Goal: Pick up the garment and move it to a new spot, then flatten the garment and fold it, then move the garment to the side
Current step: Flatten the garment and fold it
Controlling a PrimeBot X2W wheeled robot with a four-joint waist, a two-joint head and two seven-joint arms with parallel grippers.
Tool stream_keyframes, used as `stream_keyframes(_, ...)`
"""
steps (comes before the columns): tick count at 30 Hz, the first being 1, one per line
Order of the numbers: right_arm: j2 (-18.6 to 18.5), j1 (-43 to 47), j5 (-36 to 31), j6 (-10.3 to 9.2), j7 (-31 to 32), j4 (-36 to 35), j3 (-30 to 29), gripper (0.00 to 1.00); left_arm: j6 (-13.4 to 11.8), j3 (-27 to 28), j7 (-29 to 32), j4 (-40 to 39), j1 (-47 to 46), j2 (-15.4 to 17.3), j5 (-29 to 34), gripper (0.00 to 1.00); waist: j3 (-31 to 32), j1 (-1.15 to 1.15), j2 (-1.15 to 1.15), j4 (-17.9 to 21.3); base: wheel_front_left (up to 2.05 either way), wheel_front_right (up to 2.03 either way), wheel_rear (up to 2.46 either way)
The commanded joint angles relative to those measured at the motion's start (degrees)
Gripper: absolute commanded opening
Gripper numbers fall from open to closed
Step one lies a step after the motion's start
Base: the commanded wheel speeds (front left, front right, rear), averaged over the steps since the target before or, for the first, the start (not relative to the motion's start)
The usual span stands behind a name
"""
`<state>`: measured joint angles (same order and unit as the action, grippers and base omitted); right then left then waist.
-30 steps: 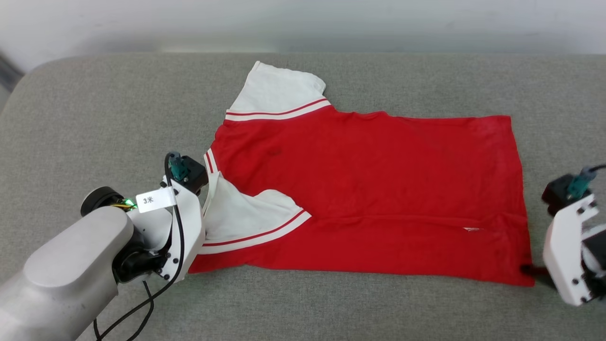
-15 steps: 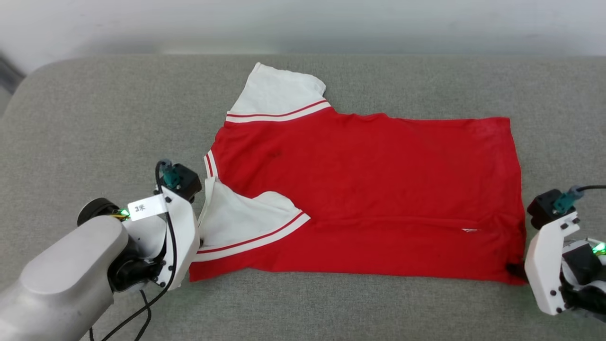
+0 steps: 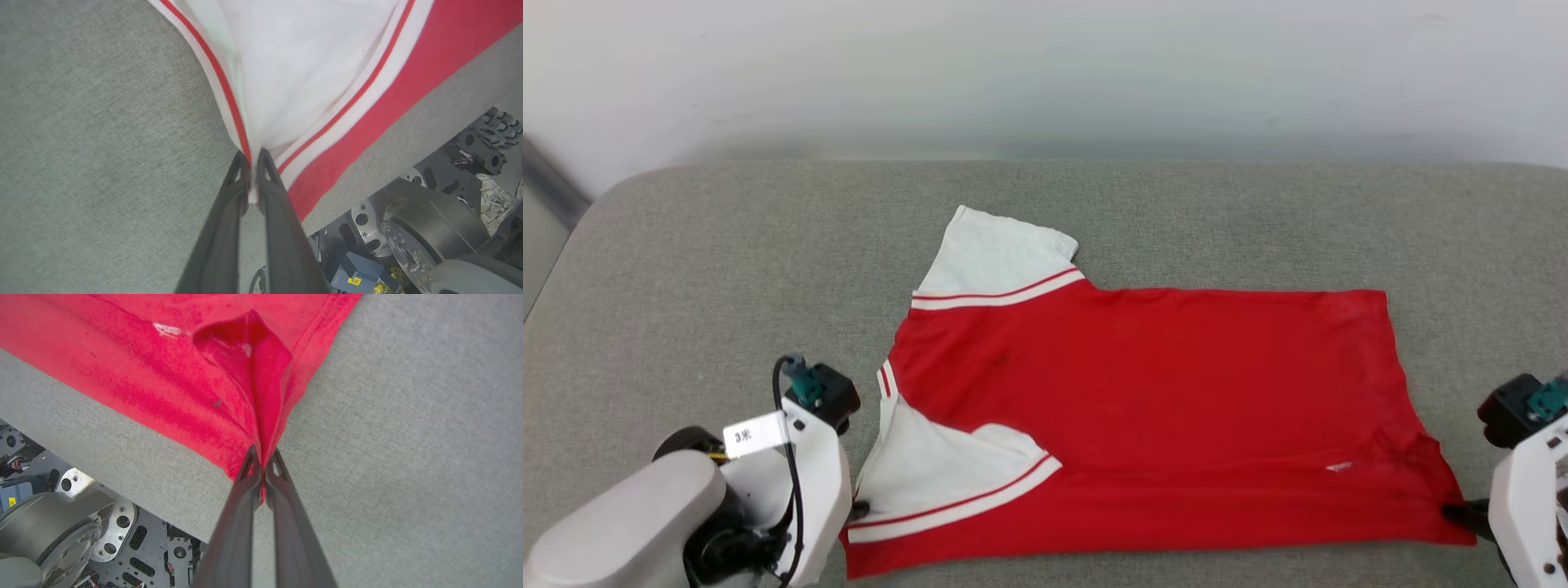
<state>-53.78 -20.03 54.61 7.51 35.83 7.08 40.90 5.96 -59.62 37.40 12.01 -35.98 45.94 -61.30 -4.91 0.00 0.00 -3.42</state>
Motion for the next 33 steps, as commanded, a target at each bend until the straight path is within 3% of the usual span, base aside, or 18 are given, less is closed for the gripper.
stream_keyframes(1,-1.0,1.49,0.45,-0.04,0.1,-0.16,-0.72,0.0,-0.67,-0.3,-0.14,-0.49,1.46,0.62,-0.24,0.0,-0.09,0.0,0.0,0.09,0.0,0.0,0.0)
stream_keyframes(11,3.19,6.43,-0.33,-0.04,0.39,4.19,-0.2,0.0,-2.06,-1.5,-2.36,1.32,4.98,-0.48,0.27,0.0,-2.08,0.0,0.0,0.22,0.0,0.0,0.0)
stream_keyframes(12,3.63,6.39,-0.87,-0.05,-0.51,4.75,-0.58,0.16,-2.18,-1.05,-3.49,1.74,4.74,-0.66,0.53,0.0,-2.01,0.0,0.0,0.2,0.0,0.0,0.0)
stream_keyframes(13,4.18,6.33,-1.26,-0.05,-1.46,5.3,-1.16,0.82,-2.28,-0.83,-4.48,2.03,4.41,-0.72,1.1,0.69,-1.86,0.0,0.0,0.16,0.0,0.0,0.0)
stream_keyframes(14,4.79,6.24,-1.56,-0.05,-2.52,5.5,-1.81,1.0,-2.35,-0.66,-5.13,2.19,4.18,-0.68,1.36,1.0,-1.64,0.0,0.0,0.17,0.0,0.0,0.0)
stream_keyframes(23,8.08,5.15,-7.0,-0.04,-15.09,3.69,-11.08,1.0,-3.81,3.47,-9.45,-1.55,0.1,1.88,2.75,1.0,0.27,0.0,0.0,0.43,0.0,0.0,0.0)
stream_keyframes(25,11.33,4.85,-12.22,-0.04,-21.47,3.05,-16.6,1.0,-4.75,5.73,-12.03,-2.88,-2.54,2.83,4.13,1.0,-0.17,0.0,0.0,0.95,0.0,0.0,0.0)
stream_keyframes(33,22.33,6.47,-25.62,-0.04,-32.01,-1.68,-30.44,1.0,-6.11,9.83,-14.4,-2.01,-10.98,2.48,7.03,1.0,-3.9,0.0,0.0,2.72,0.0,0.0,0.0)
